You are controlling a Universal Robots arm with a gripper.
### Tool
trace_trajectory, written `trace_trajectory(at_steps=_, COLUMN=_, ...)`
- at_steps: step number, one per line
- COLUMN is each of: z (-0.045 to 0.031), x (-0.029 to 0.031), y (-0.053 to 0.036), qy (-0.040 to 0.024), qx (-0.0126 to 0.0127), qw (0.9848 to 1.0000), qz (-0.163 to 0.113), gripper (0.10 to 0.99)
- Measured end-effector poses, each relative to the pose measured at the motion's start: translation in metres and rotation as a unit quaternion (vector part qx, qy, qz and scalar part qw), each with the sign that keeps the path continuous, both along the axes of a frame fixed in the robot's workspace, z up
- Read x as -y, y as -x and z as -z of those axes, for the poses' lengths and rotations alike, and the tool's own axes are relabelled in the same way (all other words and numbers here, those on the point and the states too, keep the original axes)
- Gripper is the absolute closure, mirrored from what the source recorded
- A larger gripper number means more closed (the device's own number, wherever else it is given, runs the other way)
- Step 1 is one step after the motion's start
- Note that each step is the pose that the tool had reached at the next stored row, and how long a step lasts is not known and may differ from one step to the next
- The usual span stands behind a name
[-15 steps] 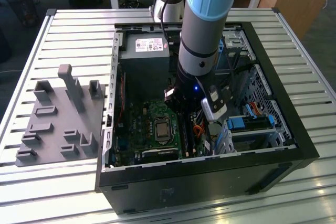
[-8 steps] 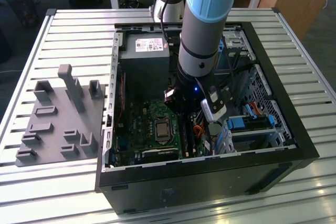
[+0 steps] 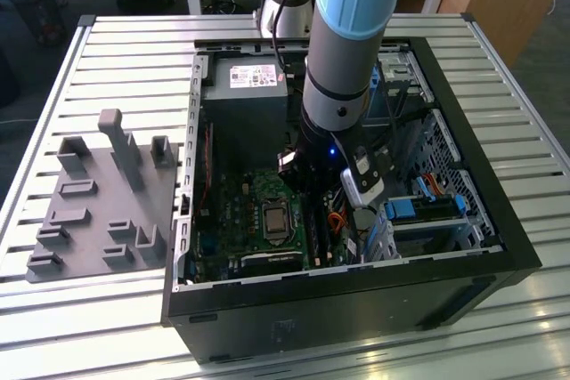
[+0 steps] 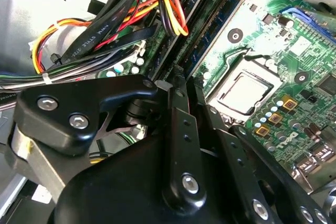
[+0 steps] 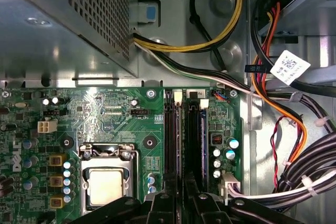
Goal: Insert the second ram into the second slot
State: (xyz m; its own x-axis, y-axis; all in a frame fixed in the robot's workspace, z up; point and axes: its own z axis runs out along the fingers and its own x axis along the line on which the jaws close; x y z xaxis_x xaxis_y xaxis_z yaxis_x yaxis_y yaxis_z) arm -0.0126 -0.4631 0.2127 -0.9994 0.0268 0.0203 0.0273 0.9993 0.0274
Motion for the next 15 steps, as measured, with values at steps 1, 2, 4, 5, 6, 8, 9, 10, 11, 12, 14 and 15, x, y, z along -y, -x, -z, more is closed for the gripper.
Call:
trace_trajectory(at_steps=1, z=-0.0006, x=0.0000, y=0.0000, qy=0.0000, qx=0.0000, qw=1.0000, qz=0.000, gripper=0.875)
trace_trajectory(at_steps=2, z=-0.0012, x=0.0000, y=0.0000, qy=-0.0001, qx=0.0000, qw=1.0000, qz=0.000, gripper=0.875)
trace_trajectory(at_steps=4, z=-0.0035, x=0.0000, y=0.0000, qy=0.0000, qx=0.0000, qw=1.0000, qz=0.000, gripper=0.875)
trace_trajectory(at_steps=5, z=-0.0054, x=0.0000, y=0.0000, qy=0.0000, qx=0.0000, qw=1.0000, qz=0.000, gripper=0.875)
trace_trajectory(at_steps=6, z=-0.0075, x=0.0000, y=0.0000, qy=0.0000, qx=0.0000, qw=1.0000, qz=0.000, gripper=0.875)
trace_trajectory(at_steps=8, z=-0.0113, x=0.0000, y=0.0000, qy=0.0000, qx=0.0000, qw=1.0000, qz=0.000, gripper=0.875)
trace_trajectory(at_steps=9, z=-0.0124, x=0.0000, y=0.0000, qy=0.0000, qx=0.0000, qw=1.0000, qz=0.000, gripper=0.875)
trace_trajectory(at_steps=10, z=-0.0126, x=0.0000, y=0.0000, qy=-0.0001, qx=0.0000, qw=1.0000, qz=0.000, gripper=0.890)
trace_trajectory(at_steps=11, z=-0.0126, x=0.0000, y=0.0000, qy=-0.0001, qx=0.0000, qw=1.0000, qz=0.000, gripper=0.953)
trace_trajectory(at_steps=12, z=-0.0126, x=0.0000, y=0.0000, qy=-0.0002, qx=0.0001, qw=1.0000, qz=0.000, gripper=0.953)
trace_trajectory(at_steps=14, z=-0.0127, x=0.0000, y=0.0000, qy=0.0000, qx=0.0000, qw=1.0000, qz=0.000, gripper=0.980)
trace_trajectory(at_steps=15, z=-0.0126, x=0.0000, y=0.0000, qy=0.0001, qx=0.0000, qw=1.0000, qz=0.000, gripper=0.980)
